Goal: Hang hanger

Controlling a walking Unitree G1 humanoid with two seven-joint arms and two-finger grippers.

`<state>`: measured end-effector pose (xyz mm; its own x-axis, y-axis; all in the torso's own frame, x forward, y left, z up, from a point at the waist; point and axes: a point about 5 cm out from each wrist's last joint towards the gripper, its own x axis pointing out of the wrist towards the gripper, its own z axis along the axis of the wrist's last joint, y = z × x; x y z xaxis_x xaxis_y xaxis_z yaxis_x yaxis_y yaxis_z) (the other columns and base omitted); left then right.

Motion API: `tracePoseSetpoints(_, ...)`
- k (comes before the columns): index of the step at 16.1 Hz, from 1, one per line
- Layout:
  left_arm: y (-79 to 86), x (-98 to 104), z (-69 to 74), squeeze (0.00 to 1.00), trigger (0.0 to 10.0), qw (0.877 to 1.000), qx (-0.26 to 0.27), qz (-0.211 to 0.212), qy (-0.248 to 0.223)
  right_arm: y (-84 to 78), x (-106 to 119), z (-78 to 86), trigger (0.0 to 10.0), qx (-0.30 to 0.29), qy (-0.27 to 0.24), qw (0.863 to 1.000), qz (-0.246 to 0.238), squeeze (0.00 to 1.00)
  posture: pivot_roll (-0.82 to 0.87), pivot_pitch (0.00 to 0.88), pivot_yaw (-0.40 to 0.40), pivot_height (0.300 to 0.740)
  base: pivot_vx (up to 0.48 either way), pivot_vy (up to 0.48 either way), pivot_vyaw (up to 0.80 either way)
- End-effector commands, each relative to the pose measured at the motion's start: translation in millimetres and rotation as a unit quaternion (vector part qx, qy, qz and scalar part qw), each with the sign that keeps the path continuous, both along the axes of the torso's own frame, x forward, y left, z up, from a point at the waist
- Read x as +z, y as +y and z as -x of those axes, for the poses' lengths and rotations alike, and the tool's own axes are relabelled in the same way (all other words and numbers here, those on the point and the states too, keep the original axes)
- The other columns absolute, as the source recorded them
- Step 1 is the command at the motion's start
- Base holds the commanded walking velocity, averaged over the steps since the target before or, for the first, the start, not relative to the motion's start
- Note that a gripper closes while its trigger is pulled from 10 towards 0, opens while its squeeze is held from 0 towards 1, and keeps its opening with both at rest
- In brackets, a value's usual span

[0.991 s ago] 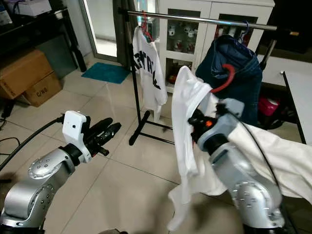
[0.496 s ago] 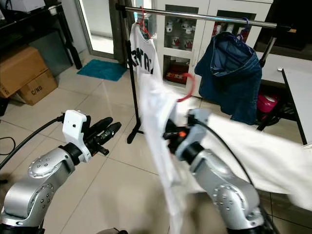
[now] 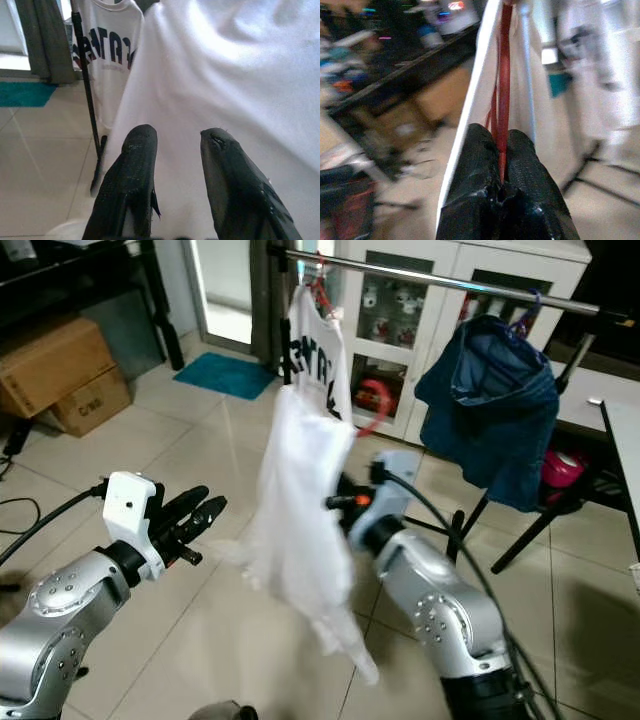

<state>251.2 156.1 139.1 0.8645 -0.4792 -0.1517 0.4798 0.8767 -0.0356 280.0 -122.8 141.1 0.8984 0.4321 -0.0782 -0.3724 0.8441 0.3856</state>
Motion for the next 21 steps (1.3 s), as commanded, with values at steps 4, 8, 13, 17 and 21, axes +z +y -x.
tracePoseSetpoints(4, -1.2, 4.3, -15.3, 0.0, 10.0, 1.0, -0.009, -0.013, -0.014, -21.8, 2.0, -0.1, 10.0, -0.011, -0.026, 0.996, 0.084, 0.0, -0.06, 0.0, 0.047, 0.74, 0.0, 0.0, 0.0)
tracePoseSetpoints(8, 42.4, 9.1, -41.8, 1.0, 10.0, 0.996, 0.049, -0.07, -0.026, -21.7, 17.8, 8.7, 10.0, 0.101, -0.063, 0.989, 0.083, 0.0, -0.07, 0.0, 0.052, 0.74, 0.0, 0.0, 0.0)
tracePoseSetpoints(13, 69.9, 18.2, -80.9, 1.0, 10.0, 0.994, 0.062, -0.075, -0.043, -21.4, 43.4, 25.2, 10.0, 0.248, -0.088, 0.964, 0.03, 0.0, -0.09, 0.0, 0.056, 0.74, 0.0, 0.0, 0.0)
tracePoseSetpoints(17, 42.8, 3.4, -89.9, 0.0, 10.0, 0.998, -0.055, -0.02, 0.0, -21.0, 51.8, 37.6, 10.0, 0.304, -0.087, 0.948, 0.027, 0.0, -0.11, 0.0, 0.061, 0.74, 0.0, 0.0, 0.0)
tracePoseSetpoints(21, 21.5, -4.9, -89.7, 0.0, 10.0, 0.991, -0.131, -0.016, 0.01, -19.7, 61.6, 49.0, 10.0, 0.336, -0.095, 0.937, 0.023, 0.0, -0.12, 0.0, 0.07, 0.74, 0.0, 0.0, 0.0)
